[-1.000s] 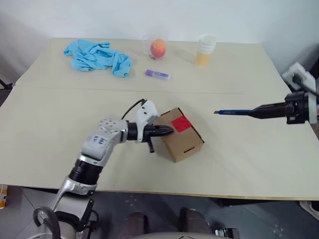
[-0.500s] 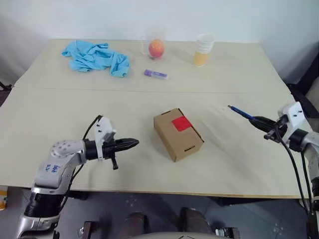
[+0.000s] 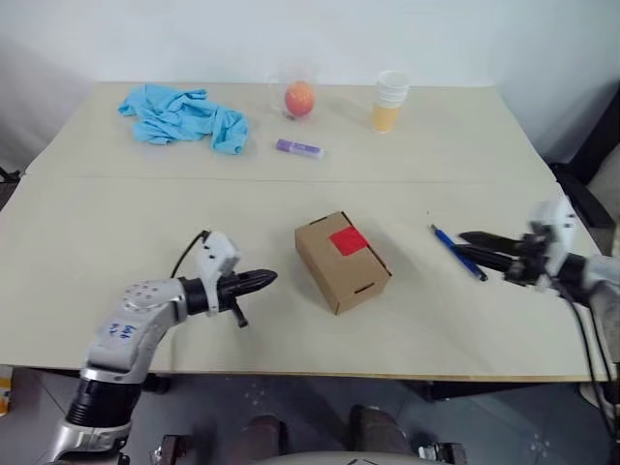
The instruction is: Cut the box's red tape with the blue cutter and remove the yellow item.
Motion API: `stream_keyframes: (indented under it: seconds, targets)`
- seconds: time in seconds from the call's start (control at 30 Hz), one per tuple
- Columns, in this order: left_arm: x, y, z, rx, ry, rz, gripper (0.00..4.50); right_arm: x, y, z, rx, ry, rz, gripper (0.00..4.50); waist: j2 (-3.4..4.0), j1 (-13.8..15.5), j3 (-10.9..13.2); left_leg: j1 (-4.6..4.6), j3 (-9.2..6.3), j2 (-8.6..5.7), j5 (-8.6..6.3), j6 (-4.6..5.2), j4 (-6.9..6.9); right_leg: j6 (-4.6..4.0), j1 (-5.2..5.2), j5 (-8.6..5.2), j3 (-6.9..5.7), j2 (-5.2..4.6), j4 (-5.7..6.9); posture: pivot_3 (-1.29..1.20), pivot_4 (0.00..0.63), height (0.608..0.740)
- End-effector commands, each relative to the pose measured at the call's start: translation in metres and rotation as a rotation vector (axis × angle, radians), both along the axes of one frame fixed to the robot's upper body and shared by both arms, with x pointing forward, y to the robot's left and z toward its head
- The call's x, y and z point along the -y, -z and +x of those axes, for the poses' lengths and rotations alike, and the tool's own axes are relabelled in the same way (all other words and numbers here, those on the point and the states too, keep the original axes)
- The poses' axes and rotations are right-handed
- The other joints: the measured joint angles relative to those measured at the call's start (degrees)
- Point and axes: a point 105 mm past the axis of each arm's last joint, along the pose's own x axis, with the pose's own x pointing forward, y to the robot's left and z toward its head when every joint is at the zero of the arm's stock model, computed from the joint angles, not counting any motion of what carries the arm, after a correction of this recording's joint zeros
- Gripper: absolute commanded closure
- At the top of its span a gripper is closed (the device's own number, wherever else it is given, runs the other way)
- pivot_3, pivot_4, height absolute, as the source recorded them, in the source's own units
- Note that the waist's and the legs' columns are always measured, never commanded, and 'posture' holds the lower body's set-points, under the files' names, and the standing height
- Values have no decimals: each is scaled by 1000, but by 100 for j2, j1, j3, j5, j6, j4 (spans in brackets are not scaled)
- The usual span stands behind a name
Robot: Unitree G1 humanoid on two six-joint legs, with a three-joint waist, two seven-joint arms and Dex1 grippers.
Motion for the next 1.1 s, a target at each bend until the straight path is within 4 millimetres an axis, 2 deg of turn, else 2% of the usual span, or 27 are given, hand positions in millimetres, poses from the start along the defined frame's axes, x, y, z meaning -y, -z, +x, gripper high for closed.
stream_keyframes:
  seconds: [0.03, 0.13, 0.2, 0.27, 0.37, 0.53, 0.7, 0.93, 1.07, 1.1]
  targets:
    - [15, -3, 6, 15, 2, -9, 4500, -27, 9, 12, 74, 37, -57, 4397, 0, 15, 0, 0, -13, -2, 0, 0, 0, 0, -1, 0, 1, -1, 1, 0, 150, 740]
    - [34, -3, 6, 0, 21, -49, 4500, -58, 34, 18, 98, 18, -124, 4460, 5, 34, 0, -6, -27, -12, 0, 0, -1, -1, -6, 0, 4, -3, 6, 0, 150, 740]
    - [41, 1, 7, -7, 27, -37, 4500, -71, 41, 19, 83, 7, -117, 4460, 5, 34, 0, -10, -32, -14, 0, 1, -3, -1, -8, 0, 2, -2, 3, 0, 150, 740]
    - [46, 4, 9, -9, 30, -20, 4500, -83, 46, 16, 61, -20, -112, 4460, 5, 32, 0, -11, -34, -15, -1, 2, -3, -2, -8, 0, 2, -2, 2, 0, 150, 740]
    - [52, 3, 13, -12, 24, -22, 4500, -103, 55, 0, -30, -121, -106, 4460, 5, 33, 0, -11, -35, -15, 0, 2, -3, -2, -6, -1, 0, 0, 1, 0, 150, 740]
    - [49, 7, 5, -30, 87, 41, 4500, -121, 58, -12, -100, -170, -94, 4460, 5, 3, 0, -7, -37, -11, 0, 2, -3, -4, -4, -1, -1, 4, 1, 0, 150, 740]
    - [39, 6, 3, -45, 92, 68, 4500, -126, 70, -18, -154, -154, -129, 4460, 5, -10, 0, -6, -39, -10, -1, 2, -7, -7, -5, -3, -1, 5, 1, 0, 150, 740]
    - [30, 11, -5, -70, 83, 90, 4500, -126, 71, -26, -187, -159, -132, 4460, 5, -7, 0, -6, -41, -9, -1, 2, -8, -8, -5, -4, -1, 5, 1, 0, 150, 740]
    - [18, 7, -12, -79, 107, 134, 4500, -104, 60, -27, -178, -131, -148, 4460, 5, -5, 1, -9, -42, -10, -2, 3, -8, -8, -5, -4, 0, 5, -2, 0, 150, 740]
    - [5, 4, -9, -77, 93, 176, 4500, -93, 50, -26, -186, -103, -121, 4460, 4, 1, 1, -9, -43, -9, -3, 3, -9, -8, -5, -4, -1, 5, -4, 0, 150, 740]
